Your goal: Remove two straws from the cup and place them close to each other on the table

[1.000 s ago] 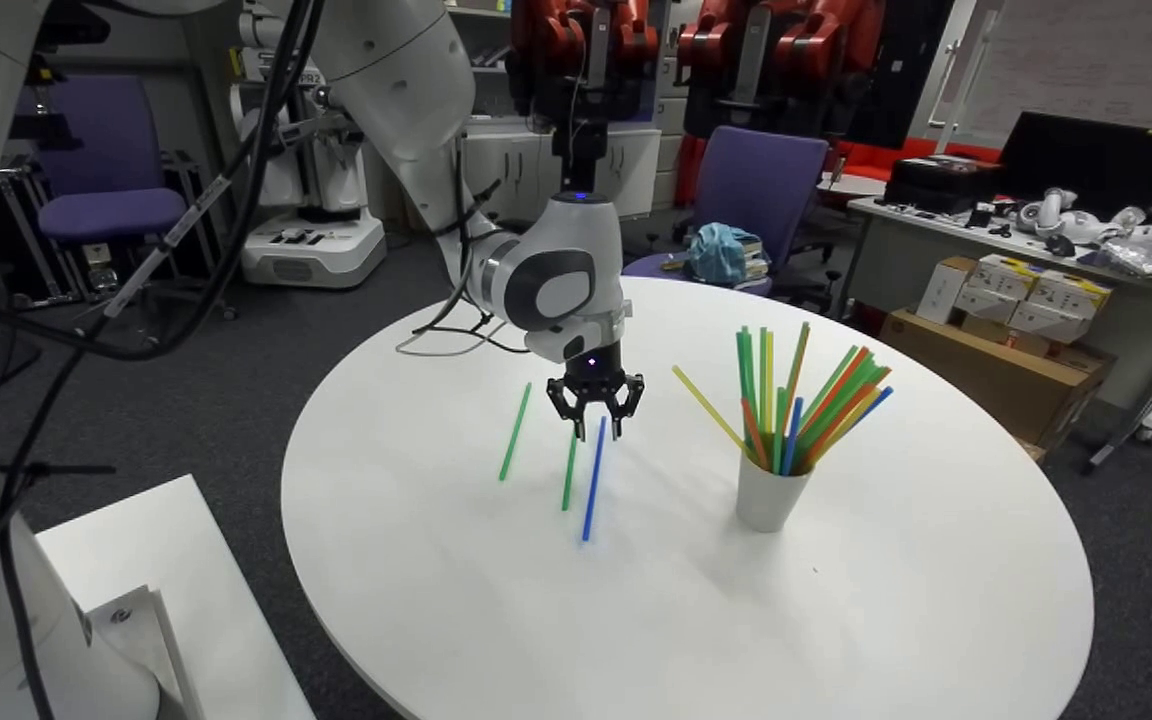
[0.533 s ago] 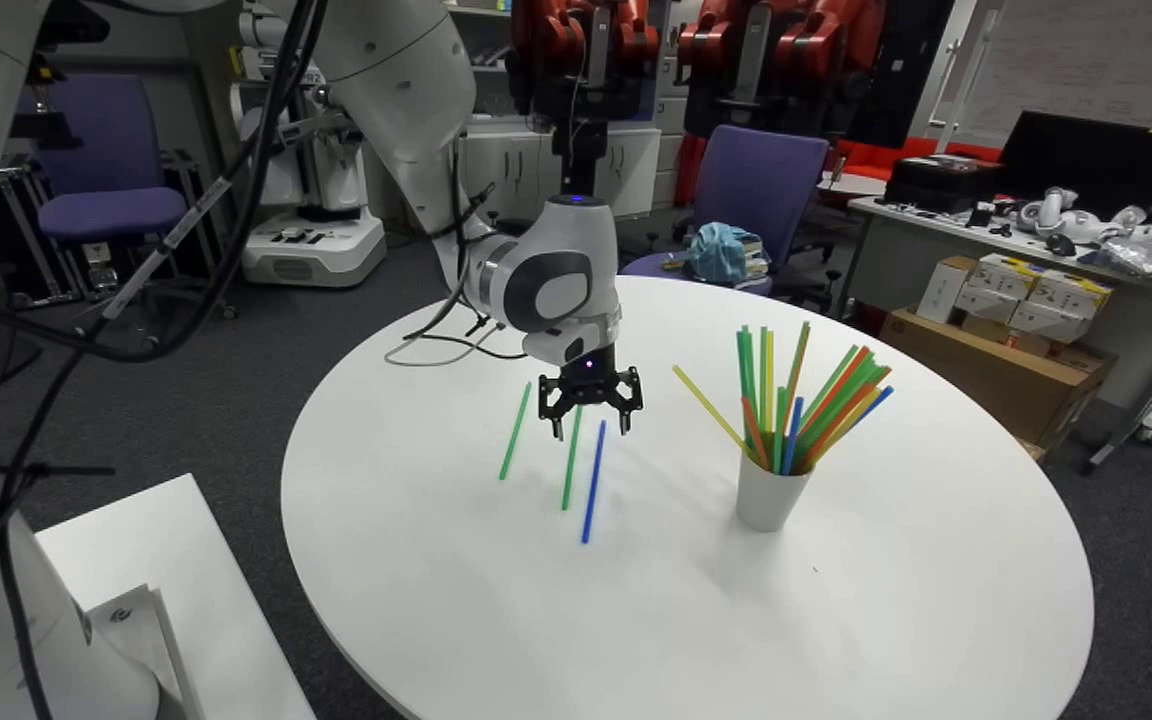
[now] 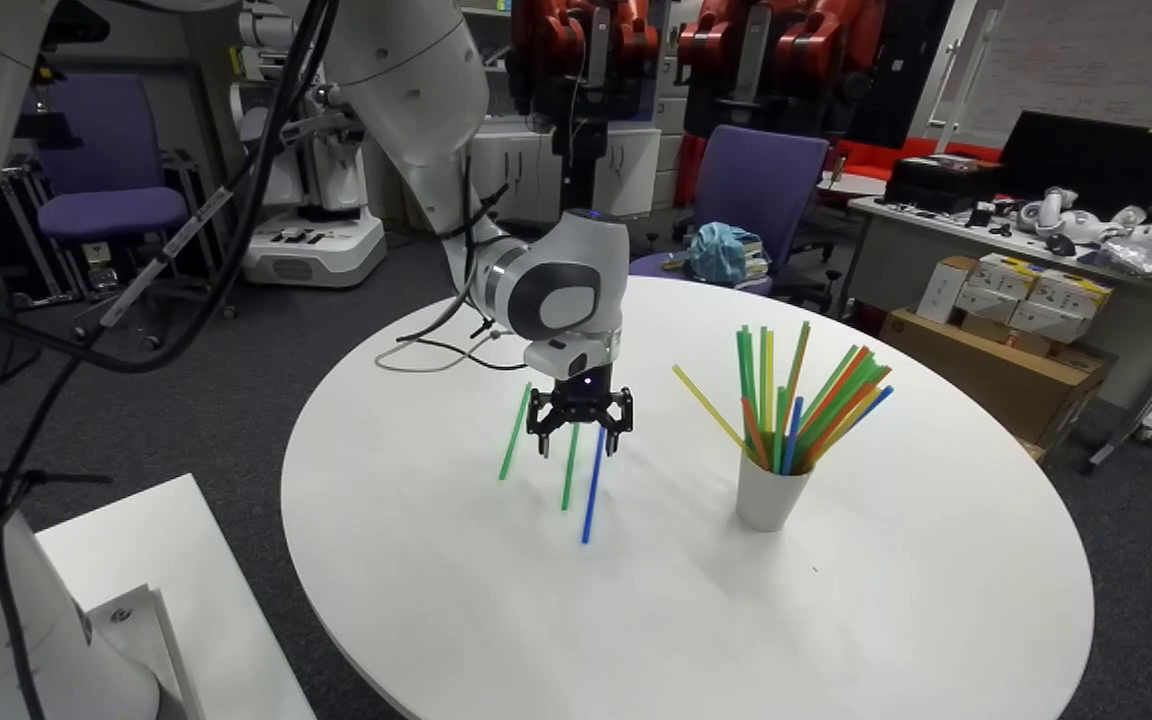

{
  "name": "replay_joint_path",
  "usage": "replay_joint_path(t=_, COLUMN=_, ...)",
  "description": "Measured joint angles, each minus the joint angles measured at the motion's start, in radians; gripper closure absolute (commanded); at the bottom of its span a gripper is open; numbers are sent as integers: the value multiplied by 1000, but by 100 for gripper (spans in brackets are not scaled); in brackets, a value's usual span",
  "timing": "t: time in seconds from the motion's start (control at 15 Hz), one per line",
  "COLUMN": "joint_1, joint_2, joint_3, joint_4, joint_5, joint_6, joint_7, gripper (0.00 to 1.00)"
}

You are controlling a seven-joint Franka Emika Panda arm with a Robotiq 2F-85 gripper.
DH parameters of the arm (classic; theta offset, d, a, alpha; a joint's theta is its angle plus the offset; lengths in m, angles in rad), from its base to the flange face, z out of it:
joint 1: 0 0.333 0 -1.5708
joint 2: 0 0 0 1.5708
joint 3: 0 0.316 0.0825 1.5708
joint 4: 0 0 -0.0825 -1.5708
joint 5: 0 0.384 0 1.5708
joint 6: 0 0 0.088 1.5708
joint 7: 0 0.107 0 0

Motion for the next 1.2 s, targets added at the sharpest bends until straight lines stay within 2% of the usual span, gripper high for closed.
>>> replay_joint_path(t=1.2, joint_1=-14, joint_2=49, joint_3=10, joint_4=10, joint_5=2, joint_6=-64, joint_7=-51, gripper=0)
